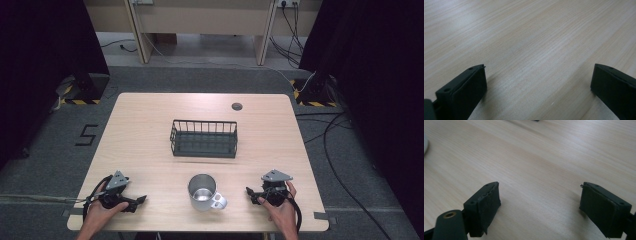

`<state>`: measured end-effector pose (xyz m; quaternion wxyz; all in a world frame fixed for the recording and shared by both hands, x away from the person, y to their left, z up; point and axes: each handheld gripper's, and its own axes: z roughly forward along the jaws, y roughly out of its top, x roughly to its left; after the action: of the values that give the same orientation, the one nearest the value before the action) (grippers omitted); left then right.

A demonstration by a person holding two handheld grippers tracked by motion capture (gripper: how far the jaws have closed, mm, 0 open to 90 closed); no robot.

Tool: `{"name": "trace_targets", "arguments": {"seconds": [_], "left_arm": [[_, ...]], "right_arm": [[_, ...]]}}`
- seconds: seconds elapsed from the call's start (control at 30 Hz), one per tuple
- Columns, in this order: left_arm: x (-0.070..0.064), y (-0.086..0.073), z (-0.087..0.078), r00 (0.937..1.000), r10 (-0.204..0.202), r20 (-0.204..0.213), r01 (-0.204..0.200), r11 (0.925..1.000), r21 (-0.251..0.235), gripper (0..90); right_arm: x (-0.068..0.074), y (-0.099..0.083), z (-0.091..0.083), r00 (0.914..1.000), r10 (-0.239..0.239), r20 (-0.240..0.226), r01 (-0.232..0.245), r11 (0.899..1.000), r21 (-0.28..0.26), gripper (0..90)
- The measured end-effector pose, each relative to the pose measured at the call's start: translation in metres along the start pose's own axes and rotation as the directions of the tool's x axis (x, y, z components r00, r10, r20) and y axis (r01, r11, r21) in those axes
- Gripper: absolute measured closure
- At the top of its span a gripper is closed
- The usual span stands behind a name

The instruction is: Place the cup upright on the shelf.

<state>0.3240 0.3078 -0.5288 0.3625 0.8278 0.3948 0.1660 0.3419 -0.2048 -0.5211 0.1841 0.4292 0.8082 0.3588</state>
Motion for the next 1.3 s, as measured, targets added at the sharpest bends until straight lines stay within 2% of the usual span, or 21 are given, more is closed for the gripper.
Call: {"name": "trace_targets", "arguments": {"seconds": [0.17, 0.3, 0.33, 0.47, 0.83, 0.87, 1.03, 1.07, 1.1, 1.13, 1.17, 1.2, 1.3], "left_arm": [[0.0, 0.0, 0.0, 1.0, 0.0, 0.0, 0.0, 1.0, 0.0, 0.0], [0.0, 0.0, 0.0, 1.0, 0.002, 0.001, -0.002, 1.0, -0.001, 0.0], [0.0, 0.0, 0.0, 1.0, 0.002, 0.001, -0.002, 1.0, -0.001, 0.0], [0.0, 0.0, 0.0, 1.0, 0.002, 0.001, -0.002, 1.0, -0.001, 0.0], [0.0, 0.0, 0.0, 1.0, 0.002, 0.003, -0.002, 1.0, -0.001, 0.0], [0.0, 0.0, 0.0, 1.0, 0.002, 0.003, -0.002, 1.0, -0.001, 0.0], [0.0, 0.0, 0.0, 1.0, 0.002, 0.003, -0.002, 1.0, -0.001, 0.0], [0.0, 0.0, 0.0, 1.0, 0.002, 0.003, -0.002, 1.0, -0.001, 0.0], [0.0, 0.0, 0.0, 1.0, 0.002, 0.003, -0.002, 1.0, -0.001, 0.0], [0.0, 0.0, 0.0, 1.0, 0.002, 0.003, -0.002, 1.0, 0.0, 0.0], [0.0, 0.0, 0.0, 1.0, 0.002, 0.002, -0.002, 1.0, -0.001, 0.0], [0.0, 0.0, 0.0, 1.0, 0.005, 0.002, -0.005, 1.0, -0.001, 0.0], [0.0, 0.0, 0.0, 1.0, 0.004, 0.002, -0.004, 1.0, -0.001, 0.0]], "right_arm": [[0.003, 0.0, -0.004, 0.9998, 0.008, -0.021, -0.008, 0.999, -0.04, 15.8], [0.01, 0.004, -0.01, 0.9994, -0.02, -0.029, 0.018, 0.997, -0.073, 19.3], [0.016, 0.007, -0.015, 0.9987, -0.034, -0.037, 0.03, 0.994, -0.1, 20.6], [0.026, 0.011, -0.024, 0.9974, -0.056, -0.044, 0.05, 0.99, -0.135, 21.6], [0.05, 0.009, -0.051, 0.9945, -0.082, -0.066, 0.069, 0.982, -0.176, 24.1], [0.054, 0.011, -0.057, 0.992, -0.09, -0.089, 0.071, 0.978, -0.195, 24.1], [0.067, 0.017, -0.067, 0.9844, -0.135, -0.114, 0.108, 0.971, -0.215, 24.1], [0.075, 0.019, -0.069, 0.9808, -0.144, -0.132, 0.11, 0.965, -0.237, 24.1], [0.075, 0.019, -0.069, 0.9808, -0.144, -0.132, 0.11, 0.965, -0.237, 24.1], [0.084, 0.02, -0.067, 0.9744, -0.165, -0.152, 0.126, 0.963, -0.238, 24.2], [0.084, 0.02, -0.067, 0.9744, -0.165, -0.152, 0.126, 0.963, -0.238, 24.2], [0.091, 0.022, -0.065, 0.9667, -0.186, -0.175, 0.142, 0.96, -0.24, 24.3], [0.096, 0.023, -0.063, 0.9625, -0.197, -0.186, 0.15, 0.958, -0.243, 24.3]]}}
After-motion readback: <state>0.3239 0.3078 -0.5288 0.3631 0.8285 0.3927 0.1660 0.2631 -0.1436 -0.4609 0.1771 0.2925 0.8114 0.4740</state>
